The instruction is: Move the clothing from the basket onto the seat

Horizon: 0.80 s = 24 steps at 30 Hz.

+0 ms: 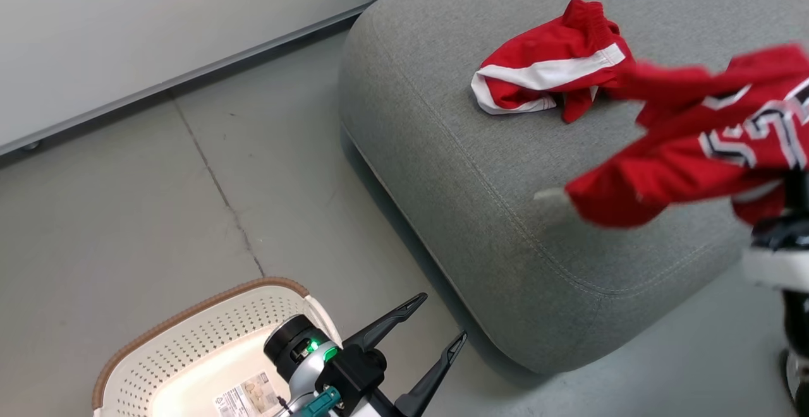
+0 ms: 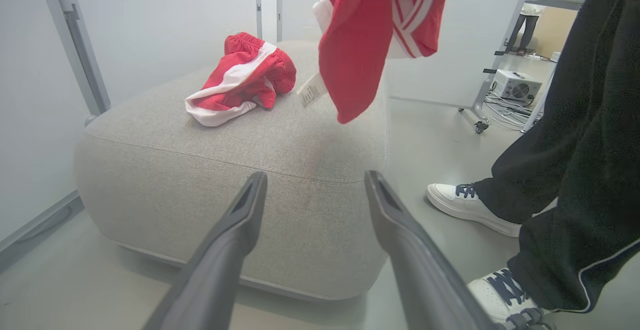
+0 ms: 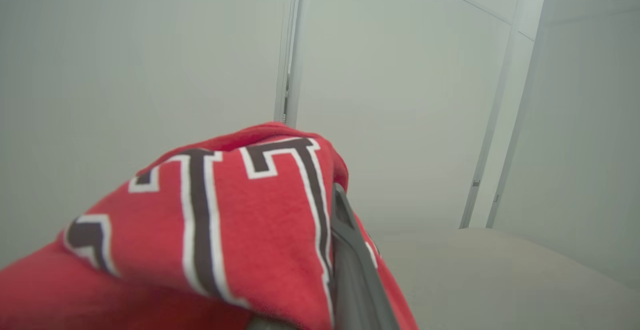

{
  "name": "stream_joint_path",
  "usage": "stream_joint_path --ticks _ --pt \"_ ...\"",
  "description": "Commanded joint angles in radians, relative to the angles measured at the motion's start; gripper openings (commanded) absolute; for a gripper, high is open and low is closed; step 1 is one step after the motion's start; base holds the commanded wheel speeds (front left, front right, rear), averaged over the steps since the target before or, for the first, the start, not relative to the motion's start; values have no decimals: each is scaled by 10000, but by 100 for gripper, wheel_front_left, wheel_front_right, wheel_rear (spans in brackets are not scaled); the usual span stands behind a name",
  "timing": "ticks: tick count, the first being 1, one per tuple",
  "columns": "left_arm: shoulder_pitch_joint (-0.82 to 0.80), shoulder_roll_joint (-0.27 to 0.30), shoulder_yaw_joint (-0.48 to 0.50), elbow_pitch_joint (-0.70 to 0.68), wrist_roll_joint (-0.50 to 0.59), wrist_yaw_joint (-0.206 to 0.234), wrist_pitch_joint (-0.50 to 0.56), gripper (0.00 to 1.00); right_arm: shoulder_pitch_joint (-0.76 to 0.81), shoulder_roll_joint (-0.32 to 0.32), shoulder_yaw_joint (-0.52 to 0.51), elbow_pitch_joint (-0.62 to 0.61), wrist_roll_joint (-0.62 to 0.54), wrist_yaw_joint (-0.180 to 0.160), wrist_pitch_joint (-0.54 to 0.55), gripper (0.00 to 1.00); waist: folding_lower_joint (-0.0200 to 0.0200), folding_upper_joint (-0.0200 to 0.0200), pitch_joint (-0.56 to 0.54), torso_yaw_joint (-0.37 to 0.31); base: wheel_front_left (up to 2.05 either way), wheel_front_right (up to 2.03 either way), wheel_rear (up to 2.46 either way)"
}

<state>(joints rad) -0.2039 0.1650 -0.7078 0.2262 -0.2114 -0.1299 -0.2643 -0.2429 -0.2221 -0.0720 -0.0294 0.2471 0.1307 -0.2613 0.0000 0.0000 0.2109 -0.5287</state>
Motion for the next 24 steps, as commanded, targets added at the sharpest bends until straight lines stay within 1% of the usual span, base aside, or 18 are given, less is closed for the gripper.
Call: stream_joint_path --ticks 1,3,6,7,12,15,16,20,24 --pt "-67 102 -27 -37 84 -7 -3 100 -690 -287 -8 -4 40 2 -46 0 0 0 195 118 0 0 0" --pt "-186 183 -83 -51 85 -7 -3 100 -1400 -589 15 149 69 2 -46 0 0 0 359 196 0 0 0" --pt "-385 360 -231 -61 36 -7 -5 100 -2532 -984 -67 609 432 2 -46 0 0 0 670 334 0 0 0" --pt "-385 360 -231 -61 36 -7 -5 100 -2532 -984 -67 609 432 2 -46 0 0 0 670 334 0 0 0" --pt "-784 716 -394 -239 99 -7 -5 100 -4273 -1660 -287 1497 870 2 -46 0 0 0 1501 708 0 0 0" --pt "-1151 1020 -510 -388 143 -7 -3 100 -5471 -2088 -551 2607 1137 2 -46 0 0 0 2268 1050 0 0 0" --pt "-1327 1158 -569 -447 144 -7 -3 100 -5985 -2278 -704 3175 1227 2 -46 0 0 0 2644 1222 0 0 0" --pt "-1649 1375 -659 -620 178 -7 -3 100 -6824 -2544 -982 4363 1289 2 -46 0 0 0 3302 1576 0 0 0" --pt "-1941 1588 -853 -770 184 -7 -3 100 -7475 -2637 -1111 5654 1148 2 -46 0 0 0 3824 1915 0 0 0"
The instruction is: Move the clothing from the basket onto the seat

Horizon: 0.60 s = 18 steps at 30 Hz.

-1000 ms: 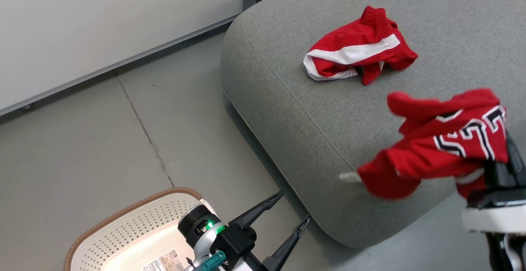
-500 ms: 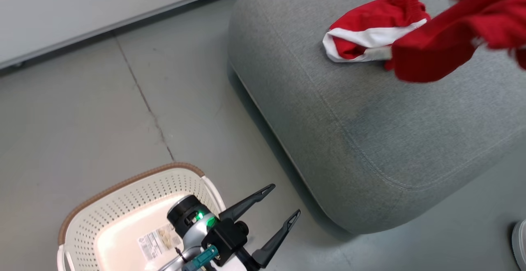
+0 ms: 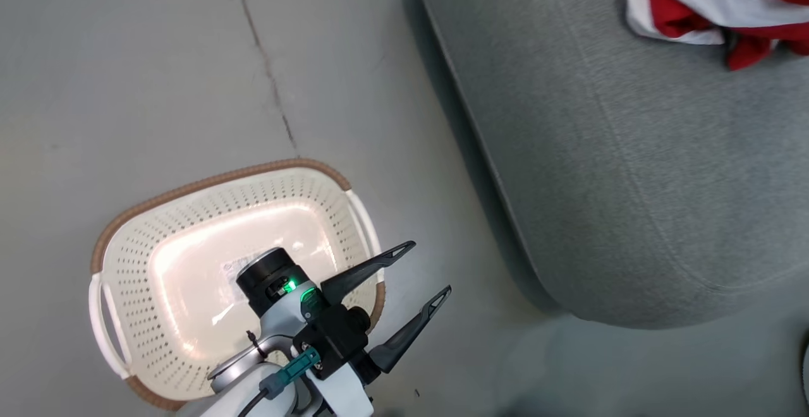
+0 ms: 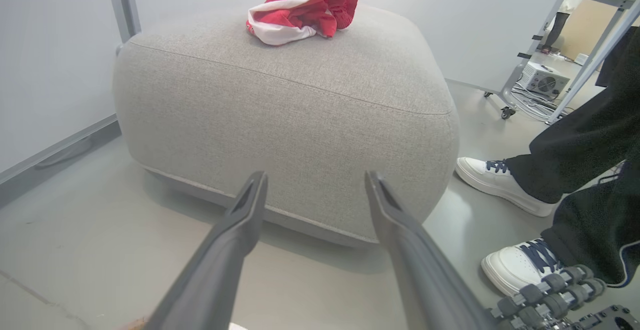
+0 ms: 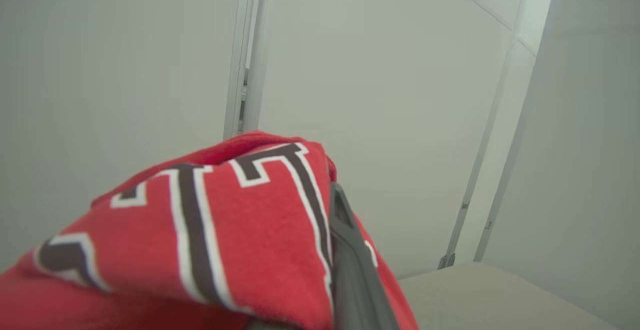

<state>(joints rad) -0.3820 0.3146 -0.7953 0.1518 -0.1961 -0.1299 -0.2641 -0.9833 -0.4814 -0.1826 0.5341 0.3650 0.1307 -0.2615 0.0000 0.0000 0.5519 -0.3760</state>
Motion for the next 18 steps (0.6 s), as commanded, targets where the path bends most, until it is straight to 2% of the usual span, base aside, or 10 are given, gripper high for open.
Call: stream_joint_path --ticks 1,7,13,18 --pt "-217 124 -30 -48 31 -7 -5 100 -209 -65 8 341 -108 2 -44 0 0 0 514 460 0 0 0" --pt "-455 164 -67 -154 35 -7 -5 100 -605 -77 218 1958 -717 2 -46 0 0 0 1009 804 0 0 0" --pt "-596 182 -40 -155 99 -7 -7 100 -300 98 90 3728 -1345 2 -44 0 0 0 1270 986 0 0 0" --pt "-604 290 76 -132 123 -7 -5 100 -249 273 30 4670 -1730 2 -44 0 0 0 1384 1022 0 0 0"
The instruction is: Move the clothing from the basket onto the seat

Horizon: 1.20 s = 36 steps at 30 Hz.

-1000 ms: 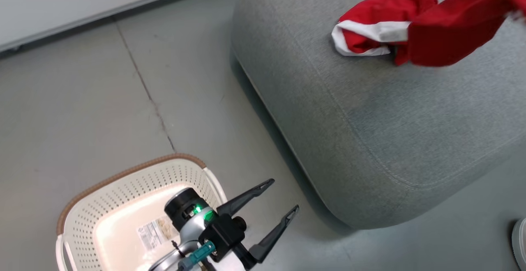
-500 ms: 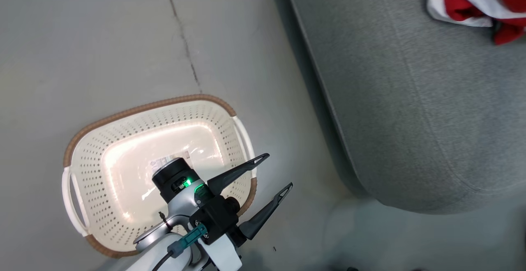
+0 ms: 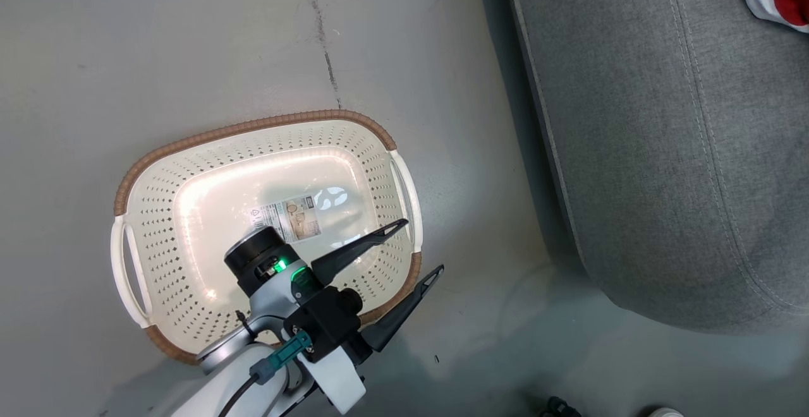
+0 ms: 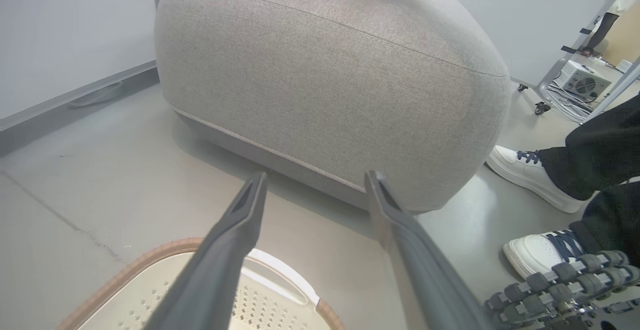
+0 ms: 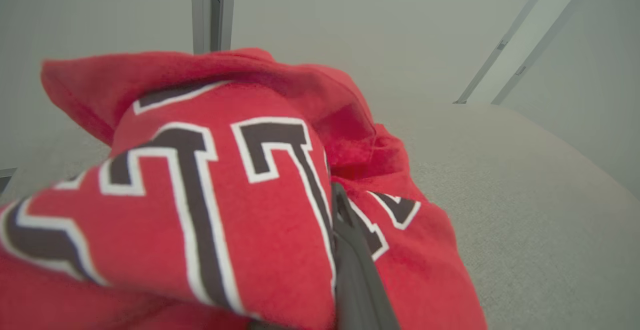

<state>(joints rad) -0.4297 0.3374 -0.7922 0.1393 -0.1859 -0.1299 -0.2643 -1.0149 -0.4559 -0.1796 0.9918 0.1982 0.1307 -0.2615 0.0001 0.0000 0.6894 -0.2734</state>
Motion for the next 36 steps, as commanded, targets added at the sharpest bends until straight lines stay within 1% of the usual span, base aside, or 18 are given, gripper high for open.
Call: stream_joint_path --ticks 1,5,6,7,8,17,20,26,32,36 --pt "-109 75 74 -13 31 -7 -5 100 79 69 12 331 -101 2 -44 0 -1 0 14 -14 0 0 0" --pt "-13 31 102 -146 -39 -7 -3 100 -159 166 269 888 -251 2 -44 0 -1 0 -17 -58 0 0 0" --pt "45 8 139 -183 -139 -7 -3 100 -196 147 275 845 -268 2 -44 49 -1 0 -41 -83 0 0 0" --pt "45 8 139 -183 -139 -7 -3 100 -196 147 275 845 -268 2 -44 49 -1 0 -41 -83 0 0 0" --pt "99 0 110 -209 -180 -7 -3 100 -134 165 310 902 -262 2 -44 100 -1 0 -152 -127 0 0 0" --pt "324 -277 -39 -72 -371 -7 -3 100 47 -93 830 1177 -379 2 -44 100 -1 0 -1175 -242 0 0 0" --pt "365 -435 -169 24 -299 -7 -5 100 224 -118 1263 1103 -345 2 -44 100 -1 0 -1656 -280 0 0 0" --pt "752 -951 -139 117 -492 -7 -5 100 694 -313 2251 891 -54 2 -44 100 -1 0 -2778 -298 0 0 0" --pt "1158 -1474 66 149 -563 -7 -3 100 1287 -612 3229 -119 567 2 -44 100 -1 0 -3784 -290 0 0 0" --pt "1440 -1755 331 99 -530 -7 -3 100 1622 -944 3564 -1109 1080 2 -44 100 -1 0 -4346 -184 0 0 0"
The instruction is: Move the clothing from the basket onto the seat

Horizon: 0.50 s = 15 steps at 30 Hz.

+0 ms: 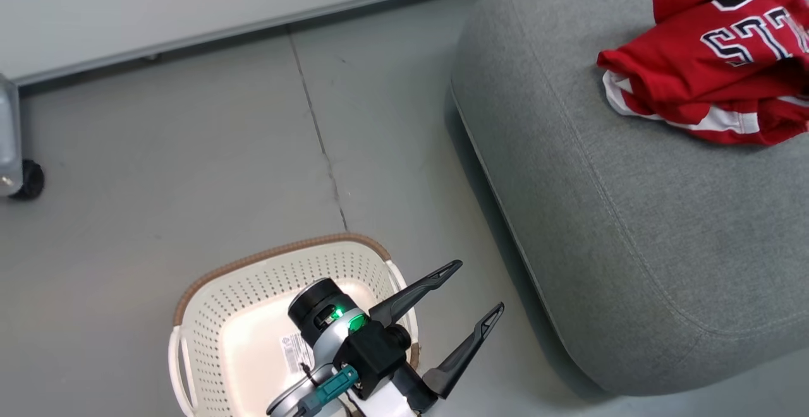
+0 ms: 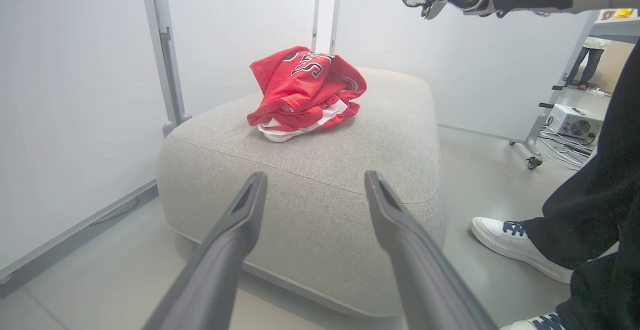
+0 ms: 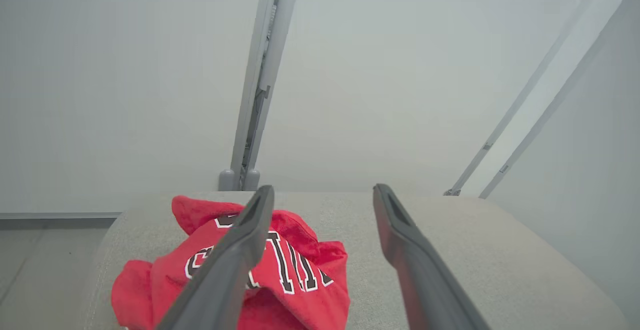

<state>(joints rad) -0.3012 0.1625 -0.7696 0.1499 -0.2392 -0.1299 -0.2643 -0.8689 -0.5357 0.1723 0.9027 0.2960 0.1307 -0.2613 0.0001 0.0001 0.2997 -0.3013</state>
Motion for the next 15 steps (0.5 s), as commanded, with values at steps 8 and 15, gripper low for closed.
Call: stream_joint_path --ticks 8,15 --pt "895 -512 844 -247 110 -7 -3 100 2032 -266 -372 -4395 969 2 -46 100 -1 -1 -1647 942 0 0 0" --pt "1544 -800 1891 -387 103 -7 -3 100 4187 401 -571 -6708 1078 2 -46 100 -1 -1 -2320 1962 0 0 0"
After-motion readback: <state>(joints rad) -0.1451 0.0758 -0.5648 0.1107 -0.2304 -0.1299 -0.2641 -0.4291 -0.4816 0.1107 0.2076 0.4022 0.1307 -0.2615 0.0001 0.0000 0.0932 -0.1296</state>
